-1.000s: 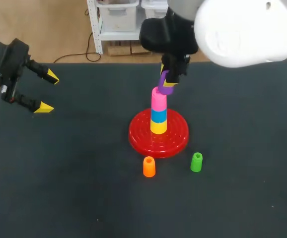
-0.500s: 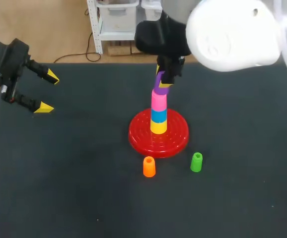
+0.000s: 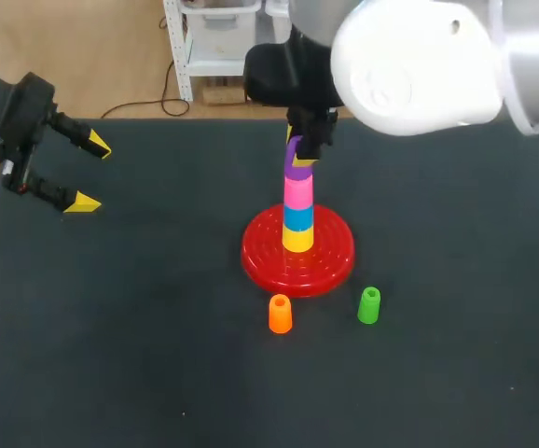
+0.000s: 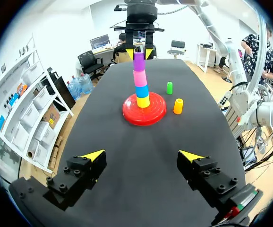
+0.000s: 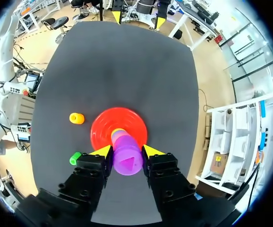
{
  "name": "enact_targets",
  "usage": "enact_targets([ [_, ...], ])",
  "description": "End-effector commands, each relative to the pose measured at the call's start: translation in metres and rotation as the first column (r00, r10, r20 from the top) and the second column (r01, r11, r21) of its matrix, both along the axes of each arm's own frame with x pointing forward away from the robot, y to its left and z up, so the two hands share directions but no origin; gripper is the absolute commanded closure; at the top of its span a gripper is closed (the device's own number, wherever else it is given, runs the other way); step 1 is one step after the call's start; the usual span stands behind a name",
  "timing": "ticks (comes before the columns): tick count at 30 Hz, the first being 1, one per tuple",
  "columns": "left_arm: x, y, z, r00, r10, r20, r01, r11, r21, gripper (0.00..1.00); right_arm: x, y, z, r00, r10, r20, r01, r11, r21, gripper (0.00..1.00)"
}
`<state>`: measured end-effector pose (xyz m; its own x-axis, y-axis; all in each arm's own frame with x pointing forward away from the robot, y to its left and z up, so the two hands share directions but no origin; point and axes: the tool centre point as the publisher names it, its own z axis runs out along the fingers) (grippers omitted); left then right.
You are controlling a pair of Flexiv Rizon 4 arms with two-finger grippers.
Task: Pick up and stack the cylinders on the red base in this order: pink,purple,orange,green
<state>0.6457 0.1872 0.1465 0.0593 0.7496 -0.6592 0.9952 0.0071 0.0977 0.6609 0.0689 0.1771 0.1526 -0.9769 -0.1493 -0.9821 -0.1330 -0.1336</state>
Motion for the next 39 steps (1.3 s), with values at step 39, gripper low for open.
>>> enact_targets([
  [39,0.000,0.000,-0.001,1.000,0.001,0.002,-0.001,1.000,-0.001,0.00,0.001,-0.001,-0.024,1.000,0.003,-0.014,-0.004,0.998,-0.063,1.00],
])
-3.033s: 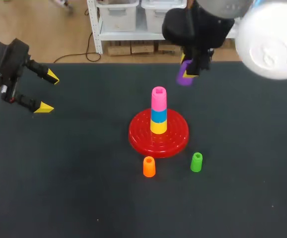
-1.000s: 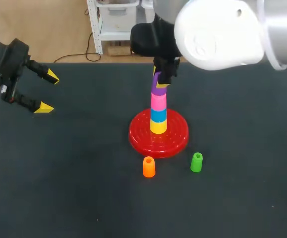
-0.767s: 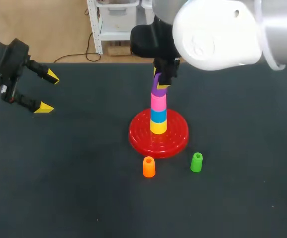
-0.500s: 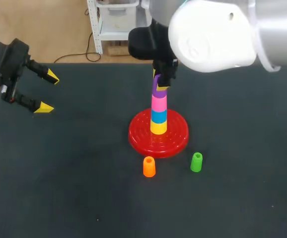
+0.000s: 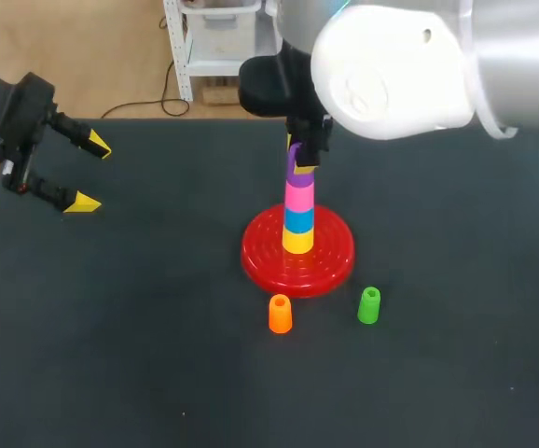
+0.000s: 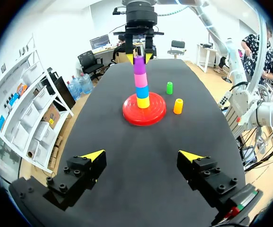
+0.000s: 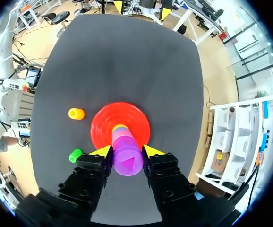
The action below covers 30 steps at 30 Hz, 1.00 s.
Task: Pick up and stack the cylinders on the red base in this order: pink,purple,orange,green
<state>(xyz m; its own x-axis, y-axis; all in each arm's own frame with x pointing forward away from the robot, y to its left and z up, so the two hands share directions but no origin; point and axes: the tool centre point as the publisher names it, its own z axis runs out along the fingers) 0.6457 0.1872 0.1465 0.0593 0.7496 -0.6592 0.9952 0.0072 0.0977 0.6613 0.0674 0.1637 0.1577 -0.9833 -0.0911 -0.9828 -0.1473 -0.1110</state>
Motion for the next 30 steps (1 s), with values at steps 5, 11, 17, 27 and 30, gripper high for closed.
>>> enact_targets([
  [5,0.000,0.000,-0.001,1.000,0.001,0.002,-0.001,1.000,-0.001,0.00,0.002,0.000,-0.009,1.000,-0.009,0.010,0.009,1.000,0.005,1.00],
  [11,0.000,0.000,-0.001,1.000,0.001,0.002,-0.001,1.000,-0.001,0.00,0.001,0.000,0.000,0.999,-0.026,0.033,0.025,0.999,0.024,0.00],
  [17,0.000,0.000,-0.001,1.000,0.001,0.002,-0.001,1.000,-0.001,0.00,-0.005,-0.001,0.019,0.997,-0.028,0.065,0.023,0.997,0.075,0.00],
  [27,0.000,0.000,-0.001,1.000,0.001,0.002,-0.001,1.000,-0.001,0.00,-0.063,0.007,0.069,0.984,0.120,0.132,-0.140,0.978,0.157,0.00],
  [30,0.000,0.000,-0.001,1.000,0.001,0.002,-0.001,1.000,-0.001,0.00,-0.080,0.012,0.066,0.978,0.170,0.119,-0.187,0.970,0.154,0.00],
])
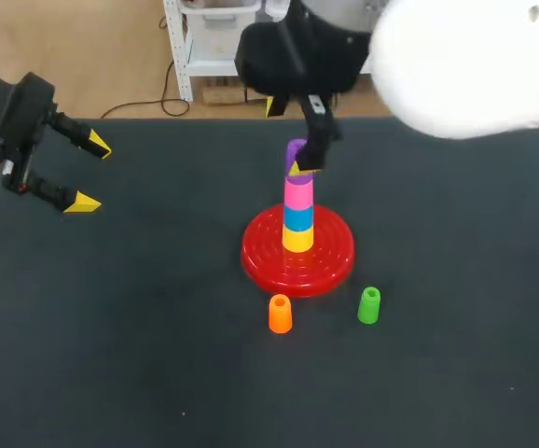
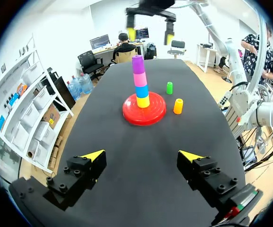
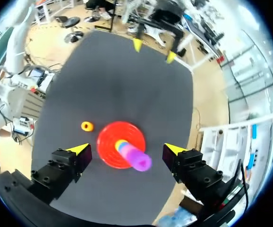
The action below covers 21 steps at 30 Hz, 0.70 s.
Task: Pick up and stack the cylinders on the red base in this order: pink,purple,orange,green
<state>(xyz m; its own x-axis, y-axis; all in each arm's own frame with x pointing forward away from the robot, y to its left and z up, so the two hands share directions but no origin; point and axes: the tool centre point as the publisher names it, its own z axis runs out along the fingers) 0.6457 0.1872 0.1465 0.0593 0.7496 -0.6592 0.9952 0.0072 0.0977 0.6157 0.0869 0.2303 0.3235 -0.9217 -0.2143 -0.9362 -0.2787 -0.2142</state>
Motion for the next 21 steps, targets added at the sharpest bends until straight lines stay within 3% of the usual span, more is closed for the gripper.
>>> enact_targets([
  [1,0.000,0.000,-0.001,1.000,0.001,0.002,-0.001,1.000,-0.001,0.00,-0.038,-0.006,-0.004,0.999,0.026,0.027,-0.026,0.999,0.020,0.00],
  [6,0.000,0.000,-0.001,1.000,0.001,0.002,-0.001,1.000,-0.001,0.00,-0.052,0.000,-0.031,0.998,0.057,-0.014,-0.057,0.998,-0.005,0.00],
  [10,0.000,0.000,-0.001,1.000,0.001,0.002,-0.001,1.000,-0.001,0.00,-0.059,0.003,-0.051,0.997,0.074,-0.005,-0.074,0.995,-0.059,0.00],
  [13,0.000,0.000,-0.001,1.000,0.001,0.002,-0.001,1.000,-0.001,0.00,-0.063,0.006,-0.073,0.996,0.077,-0.039,-0.081,0.991,-0.109,0.00],
  [21,0.000,0.000,-0.001,1.000,0.001,0.002,-0.001,1.000,-0.001,0.00,-0.072,0.009,-0.109,0.987,0.058,-0.151,-0.080,0.986,-0.145,0.00],
])
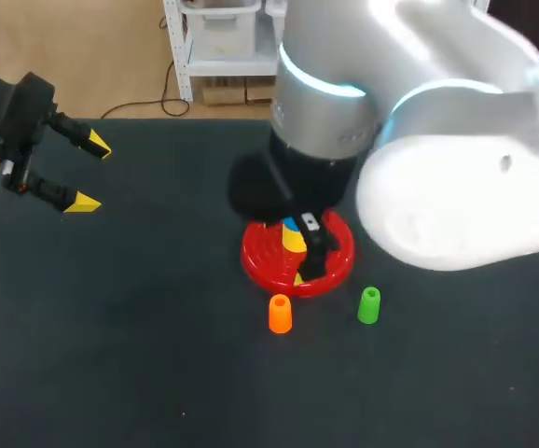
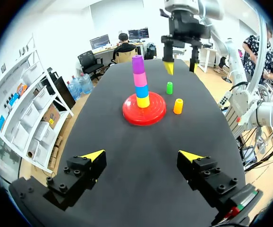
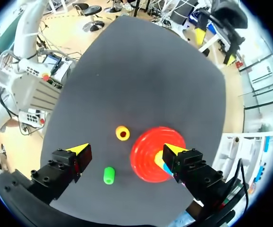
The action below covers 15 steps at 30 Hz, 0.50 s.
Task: Pick up and stack the cylinders on the red base in this order: pink,purple,orange,green
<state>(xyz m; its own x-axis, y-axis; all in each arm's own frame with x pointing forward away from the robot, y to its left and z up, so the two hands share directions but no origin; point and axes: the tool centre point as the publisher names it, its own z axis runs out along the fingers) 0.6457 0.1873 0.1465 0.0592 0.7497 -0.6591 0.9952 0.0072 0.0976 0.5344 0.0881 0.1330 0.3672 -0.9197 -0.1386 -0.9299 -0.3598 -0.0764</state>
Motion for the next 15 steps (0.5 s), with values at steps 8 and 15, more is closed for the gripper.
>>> enact_targets([
  [8,0.000,0.000,-0.001,1.000,0.001,0.002,-0.001,1.000,-0.001,0.00,0.002,0.007,-0.036,0.999,-0.004,-0.050,0.000,0.997,-0.075,0.00],
  [15,0.000,0.000,-0.001,1.000,0.001,0.002,-0.001,1.000,-0.001,0.00,-0.012,0.001,-0.056,0.998,-0.023,-0.057,0.018,0.995,-0.094,0.00],
])
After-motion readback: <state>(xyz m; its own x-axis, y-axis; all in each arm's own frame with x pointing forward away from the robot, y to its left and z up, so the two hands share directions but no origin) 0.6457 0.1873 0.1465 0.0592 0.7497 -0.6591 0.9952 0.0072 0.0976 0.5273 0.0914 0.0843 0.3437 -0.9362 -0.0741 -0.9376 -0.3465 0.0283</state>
